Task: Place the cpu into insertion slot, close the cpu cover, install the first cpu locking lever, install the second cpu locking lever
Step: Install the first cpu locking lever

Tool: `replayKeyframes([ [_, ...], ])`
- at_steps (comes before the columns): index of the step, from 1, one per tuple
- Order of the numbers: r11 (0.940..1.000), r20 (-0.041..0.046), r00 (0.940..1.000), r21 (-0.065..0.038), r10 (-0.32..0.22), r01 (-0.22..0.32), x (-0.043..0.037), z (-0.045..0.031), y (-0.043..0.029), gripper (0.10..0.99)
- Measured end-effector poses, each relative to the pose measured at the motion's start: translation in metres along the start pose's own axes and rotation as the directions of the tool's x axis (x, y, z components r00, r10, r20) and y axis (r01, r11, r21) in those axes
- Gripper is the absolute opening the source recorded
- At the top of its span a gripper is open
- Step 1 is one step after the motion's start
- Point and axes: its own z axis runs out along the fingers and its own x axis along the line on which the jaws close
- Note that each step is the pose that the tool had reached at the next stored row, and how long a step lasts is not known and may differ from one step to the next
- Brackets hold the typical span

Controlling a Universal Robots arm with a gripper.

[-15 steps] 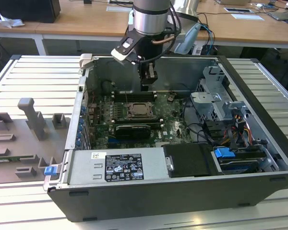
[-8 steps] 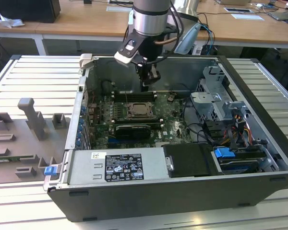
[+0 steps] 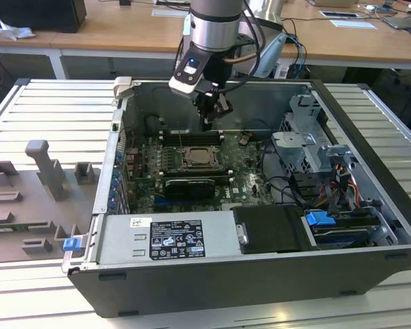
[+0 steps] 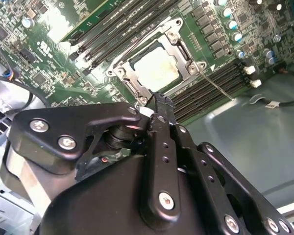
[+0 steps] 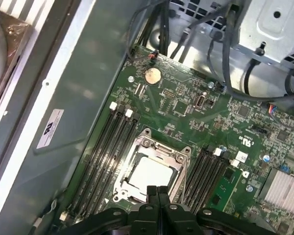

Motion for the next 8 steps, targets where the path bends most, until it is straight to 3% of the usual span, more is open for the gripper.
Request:
replayKeyframes([
  [8,0.9958,-0.0007,0.9958,0.001,-0.092,0.092,0.0,0.0,0.0,0.106],
])
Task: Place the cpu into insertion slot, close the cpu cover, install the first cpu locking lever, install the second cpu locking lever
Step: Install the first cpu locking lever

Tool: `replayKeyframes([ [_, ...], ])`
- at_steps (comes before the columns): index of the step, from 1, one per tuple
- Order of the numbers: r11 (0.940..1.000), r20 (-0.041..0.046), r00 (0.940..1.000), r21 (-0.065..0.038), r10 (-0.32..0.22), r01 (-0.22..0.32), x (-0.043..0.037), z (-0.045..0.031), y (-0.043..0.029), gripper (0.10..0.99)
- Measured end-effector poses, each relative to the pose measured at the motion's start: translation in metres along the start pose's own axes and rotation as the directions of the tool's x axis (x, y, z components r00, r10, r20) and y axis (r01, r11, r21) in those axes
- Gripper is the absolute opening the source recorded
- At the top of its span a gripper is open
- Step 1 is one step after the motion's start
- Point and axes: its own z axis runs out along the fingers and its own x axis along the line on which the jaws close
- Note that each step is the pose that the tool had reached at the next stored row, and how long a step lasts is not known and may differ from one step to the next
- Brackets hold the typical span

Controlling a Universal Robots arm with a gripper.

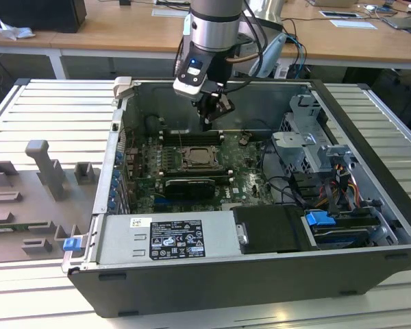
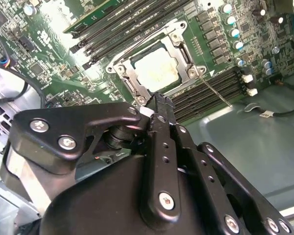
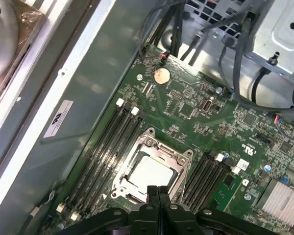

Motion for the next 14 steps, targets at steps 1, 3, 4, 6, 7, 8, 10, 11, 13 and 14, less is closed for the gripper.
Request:
replayKeyframes([
  [1,1.0,0.0,1.0,0.0,-0.007,0.007,0.0,0.0,0.0,0.106],
  [3,0.9995,-0.0003,0.9995,0.0,-0.03,0.03,0.0,0.0,0.0,0.106],
  [4,0.9988,-0.0003,0.9988,0.0,-0.049,0.049,0.0,0.0,0.0,0.106],
  [6,0.9958,-0.0007,0.9958,0.001,-0.091,0.091,0.0,0.0,0.0,0.106],
  [7,0.9939,-0.0008,0.9939,0.001,-0.111,0.111,0.0,0.0,0.0,0.106],
  [8,0.9916,-0.001,0.9916,0.001,-0.13,0.13,0.0,0.0,0.0,0.106],
  [10,0.9834,-0.0014,0.9834,0.002,-0.181,0.181,0.0,0.0001,0.0,0.106],
  [11,0.9807,-0.0015,0.9807,0.002,-0.195,0.195,0.0,0.0001,0.0,0.106],
  [13,0.9687,-0.002,0.9687,0.002,-0.248,0.248,0.0,0.0002,0.0,0.106],
  [14,0.9636,-0.0022,0.9636,0.002,-0.267,0.267,0.0,0.0002,0.0,0.106],
])
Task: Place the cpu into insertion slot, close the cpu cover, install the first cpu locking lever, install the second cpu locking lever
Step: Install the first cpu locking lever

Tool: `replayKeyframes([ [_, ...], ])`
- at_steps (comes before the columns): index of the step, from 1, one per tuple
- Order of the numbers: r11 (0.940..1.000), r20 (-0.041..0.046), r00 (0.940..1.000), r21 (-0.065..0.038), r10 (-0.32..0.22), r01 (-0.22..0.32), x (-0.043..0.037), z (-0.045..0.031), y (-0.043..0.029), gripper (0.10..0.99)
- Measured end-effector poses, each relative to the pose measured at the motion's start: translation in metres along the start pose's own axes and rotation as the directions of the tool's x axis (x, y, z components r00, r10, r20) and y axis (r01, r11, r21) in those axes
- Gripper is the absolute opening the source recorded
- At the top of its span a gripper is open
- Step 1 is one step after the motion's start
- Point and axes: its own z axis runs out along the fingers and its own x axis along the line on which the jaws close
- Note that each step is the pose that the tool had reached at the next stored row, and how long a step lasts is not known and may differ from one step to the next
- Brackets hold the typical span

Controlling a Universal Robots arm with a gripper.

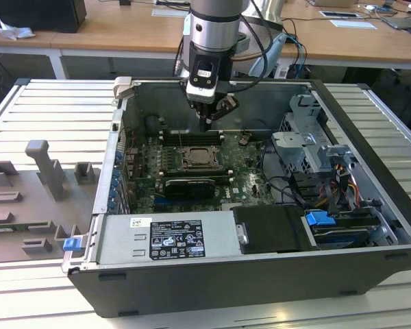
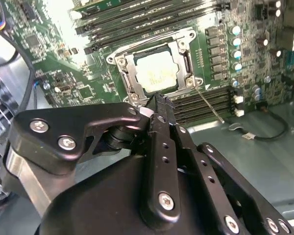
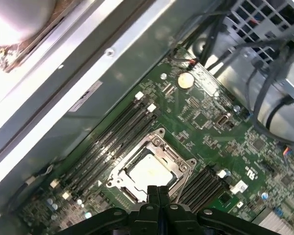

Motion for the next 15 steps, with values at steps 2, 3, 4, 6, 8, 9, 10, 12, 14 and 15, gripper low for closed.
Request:
replayKeyframes([
  [2,0.9985,-0.0004,0.9985,0.0,-0.055,0.055,0.0,0.0003,0.0,0.106],
  [3,0.9966,-0.0006,0.9966,0.001,-0.082,0.082,0.0,0.0004,0.0,0.106],
  [4,0.9948,-0.0007,0.9948,0.001,-0.102,0.102,0.0,0.0006,0.0,0.106],
  [6,0.9883,-0.0011,0.9883,0.001,-0.153,0.153,0.0,0.0008,0.0,0.106],
  [8,0.9804,-0.0015,0.9804,0.002,-0.197,0.197,0.0,0.001,0.0,0.106],
  [9,0.9767,-0.0017,0.9767,0.002,-0.215,0.215,0.0,0.0011,0.0,0.106],
  [10,0.9693,-0.0019,0.9693,0.002,-0.246,0.246,0.0,0.0011,0.0,0.106],
  [12,0.9529,-0.0025,0.9529,0.003,-0.303,0.303,0.0,0.0013,0.0,0.106],
  [14,0.9418,-0.0028,0.9418,0.003,-0.336,0.336,0.0,0.0013,0.0,0.106],
  [15,0.9354,-0.003,0.9354,0.003,-0.354,0.354,0.0,0.0013,0.0,0.106],
])
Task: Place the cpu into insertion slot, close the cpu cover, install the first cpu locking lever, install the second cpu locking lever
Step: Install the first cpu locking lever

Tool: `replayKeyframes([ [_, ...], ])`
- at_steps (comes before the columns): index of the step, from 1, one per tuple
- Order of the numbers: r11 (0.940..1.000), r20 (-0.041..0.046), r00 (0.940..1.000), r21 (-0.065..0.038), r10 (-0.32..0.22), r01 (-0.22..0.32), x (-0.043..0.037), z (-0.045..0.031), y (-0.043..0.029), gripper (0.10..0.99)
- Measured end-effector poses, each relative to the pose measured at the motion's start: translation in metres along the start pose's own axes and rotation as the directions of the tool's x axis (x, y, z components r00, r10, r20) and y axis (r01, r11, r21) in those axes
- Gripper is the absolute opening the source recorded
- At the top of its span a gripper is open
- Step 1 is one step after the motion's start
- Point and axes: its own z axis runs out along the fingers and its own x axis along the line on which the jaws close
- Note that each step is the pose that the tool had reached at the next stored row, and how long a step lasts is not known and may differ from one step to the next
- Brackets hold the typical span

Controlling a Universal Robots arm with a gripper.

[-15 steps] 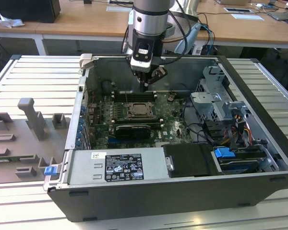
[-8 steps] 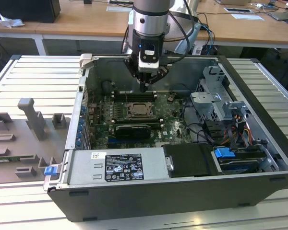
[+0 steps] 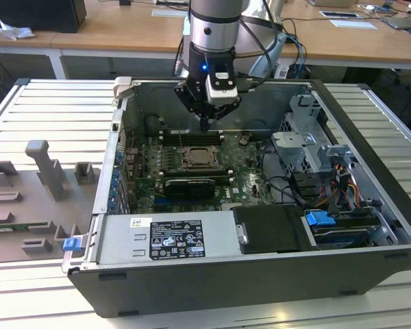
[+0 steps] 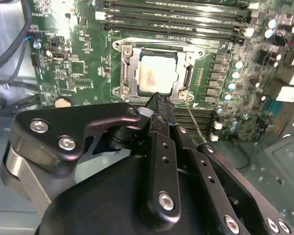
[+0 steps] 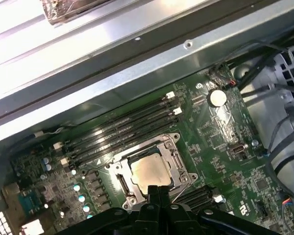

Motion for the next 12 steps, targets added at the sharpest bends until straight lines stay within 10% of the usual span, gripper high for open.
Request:
replayKeyframes([
  [12,0.9918,-0.001,0.9918,0.001,-0.128,0.128,0.0103,0.0001,-0.0044,0.106],
])
